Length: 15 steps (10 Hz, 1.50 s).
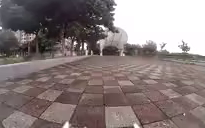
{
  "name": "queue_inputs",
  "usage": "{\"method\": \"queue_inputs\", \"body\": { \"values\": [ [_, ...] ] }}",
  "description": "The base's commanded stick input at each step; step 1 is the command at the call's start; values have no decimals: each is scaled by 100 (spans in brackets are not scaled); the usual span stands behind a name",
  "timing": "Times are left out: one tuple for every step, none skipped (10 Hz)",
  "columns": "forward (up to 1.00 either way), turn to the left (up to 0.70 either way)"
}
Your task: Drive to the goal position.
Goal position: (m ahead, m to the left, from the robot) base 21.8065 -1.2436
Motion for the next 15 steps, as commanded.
{"method": "queue_inputs", "body": {
  "values": [
    [100, 0],
    [100, 0],
    [100, 0],
    [100, 0],
    [100, 0],
    [100, 0],
    [100, 0],
    [100, 0],
    [100, 0],
    [100, 0],
    [100, 0],
    [100, 0],
    [100, 0],
    [100, 0],
    [100, 0]
  ]
}}
